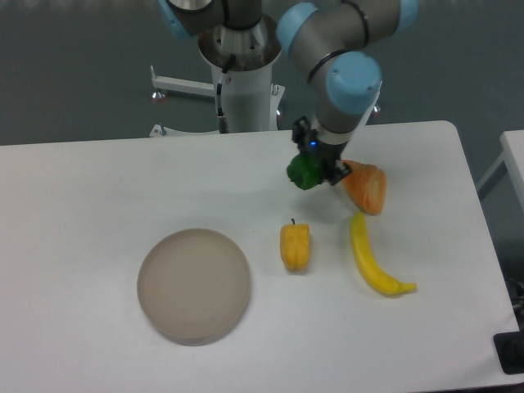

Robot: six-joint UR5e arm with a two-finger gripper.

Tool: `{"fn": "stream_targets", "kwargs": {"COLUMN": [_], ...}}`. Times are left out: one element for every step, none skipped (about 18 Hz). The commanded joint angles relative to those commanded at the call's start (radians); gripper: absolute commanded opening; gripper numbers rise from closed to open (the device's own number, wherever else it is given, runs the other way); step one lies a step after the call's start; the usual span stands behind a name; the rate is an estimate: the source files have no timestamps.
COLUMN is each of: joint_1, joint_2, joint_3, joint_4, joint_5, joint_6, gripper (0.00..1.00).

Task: Place the green pepper on the table
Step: 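Lower the green pepper onto the table and open the gripper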

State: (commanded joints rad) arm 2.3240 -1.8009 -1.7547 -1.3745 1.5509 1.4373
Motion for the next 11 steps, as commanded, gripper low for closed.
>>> {"fn": "stream_targets", "kwargs": {"joint_1": [0.0, -0.002, -0.009, -0.021, -0.025, -0.026, -0.028, -0.029, -0.029, -0.028, -0.028], "joint_2": [-0.002, -0.003, -0.008, -0.011, -0.015, -0.02, -0.025, -0.028, -0.034, -0.034, -0.032], "joint_3": [-0.011, -0.022, -0.028, -0.031, -0.032, -0.037, -0.043, -0.046, -0.045, -0.046, -0.046], "joint_4": [0.0, 0.0, 0.0, 0.002, 0.003, 0.015, 0.026, 0.038, 0.041, 0.041, 0.041], "joint_5": [0.0, 0.0, 0.0, 0.002, 0.0, 0.0, 0.002, 0.002, 0.003, 0.003, 0.003], "joint_6": [0.0, 0.0, 0.0, 0.0, 0.0, 0.0, 0.0, 0.0, 0.003, 0.002, 0.0], "gripper": [0.24, 0.25, 0.27, 0.27, 0.27, 0.32, 0.35, 0.43, 0.59, 0.73, 1.0]}}
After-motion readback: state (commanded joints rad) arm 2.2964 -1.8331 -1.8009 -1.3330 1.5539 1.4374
